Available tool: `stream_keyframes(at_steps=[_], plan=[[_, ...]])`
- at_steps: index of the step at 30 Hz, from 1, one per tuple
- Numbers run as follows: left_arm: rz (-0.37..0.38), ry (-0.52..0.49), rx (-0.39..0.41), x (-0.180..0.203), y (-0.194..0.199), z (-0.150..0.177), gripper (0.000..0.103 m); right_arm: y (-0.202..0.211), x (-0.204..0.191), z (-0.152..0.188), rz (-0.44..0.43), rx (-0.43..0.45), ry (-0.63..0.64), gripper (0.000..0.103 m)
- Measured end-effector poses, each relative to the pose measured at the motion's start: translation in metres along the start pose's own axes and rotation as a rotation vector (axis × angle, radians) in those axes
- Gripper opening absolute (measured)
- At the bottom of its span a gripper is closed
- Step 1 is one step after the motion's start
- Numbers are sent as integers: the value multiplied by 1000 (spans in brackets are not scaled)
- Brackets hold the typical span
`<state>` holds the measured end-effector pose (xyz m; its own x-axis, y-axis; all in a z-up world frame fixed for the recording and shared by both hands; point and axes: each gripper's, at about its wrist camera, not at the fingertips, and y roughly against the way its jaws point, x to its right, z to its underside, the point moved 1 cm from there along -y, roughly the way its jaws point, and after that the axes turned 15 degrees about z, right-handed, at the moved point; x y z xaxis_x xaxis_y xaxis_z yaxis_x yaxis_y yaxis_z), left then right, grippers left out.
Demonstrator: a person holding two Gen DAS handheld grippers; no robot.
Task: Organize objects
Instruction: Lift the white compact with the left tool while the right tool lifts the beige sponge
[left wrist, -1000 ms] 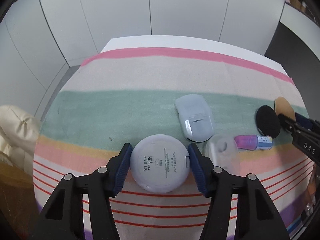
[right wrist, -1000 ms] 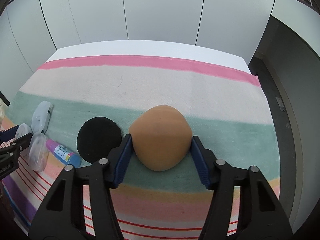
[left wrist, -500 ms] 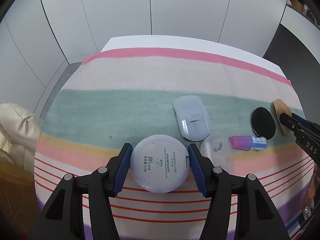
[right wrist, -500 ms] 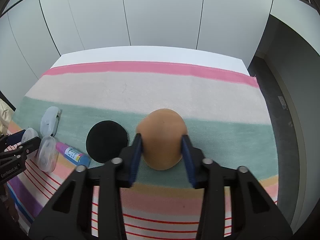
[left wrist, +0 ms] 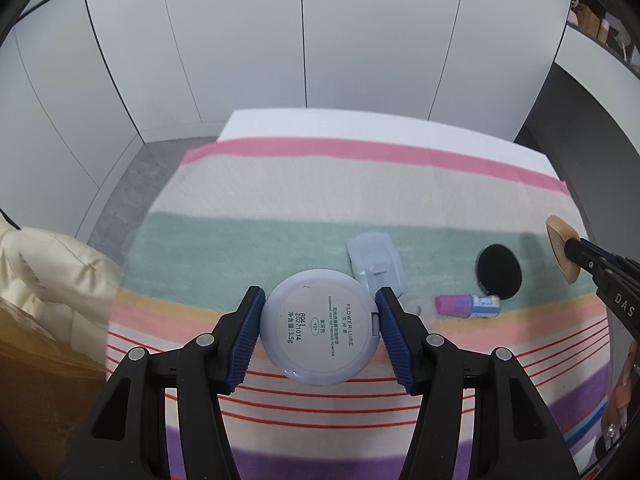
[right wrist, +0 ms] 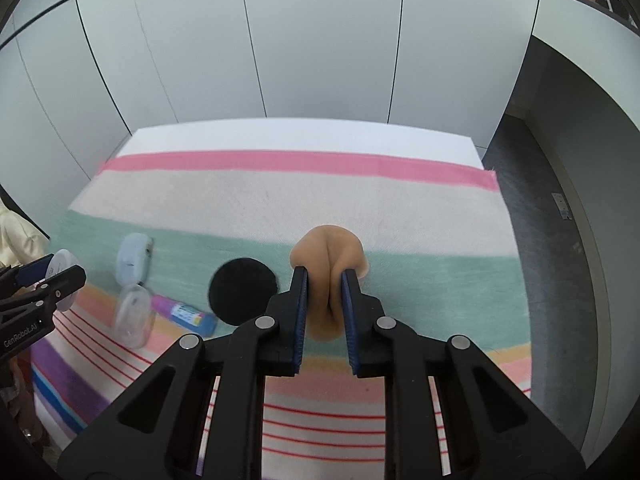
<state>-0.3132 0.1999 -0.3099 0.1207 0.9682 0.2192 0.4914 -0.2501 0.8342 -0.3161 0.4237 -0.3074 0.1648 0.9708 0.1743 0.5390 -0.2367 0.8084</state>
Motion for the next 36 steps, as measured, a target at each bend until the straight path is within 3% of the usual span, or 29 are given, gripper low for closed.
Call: stream_keyframes(at_steps=[9,17,26,31,36], plan=[[-13,9,31,2,69,-29,58,69,9,-28,-10,39,-36,17],[-89,-55,86,14,147,-63,58,153,26,-57,6,86,-84,17],[-52,-31,156,25,222,-90,58,244,40,-82,-12,165,-110,17],[-53,-57,192,36,243,-88,58,273,41,-84,-8,199,-93,17],[-47,-61,171,41,242,-80,58,273,44,-78,-1,182,-82,17]])
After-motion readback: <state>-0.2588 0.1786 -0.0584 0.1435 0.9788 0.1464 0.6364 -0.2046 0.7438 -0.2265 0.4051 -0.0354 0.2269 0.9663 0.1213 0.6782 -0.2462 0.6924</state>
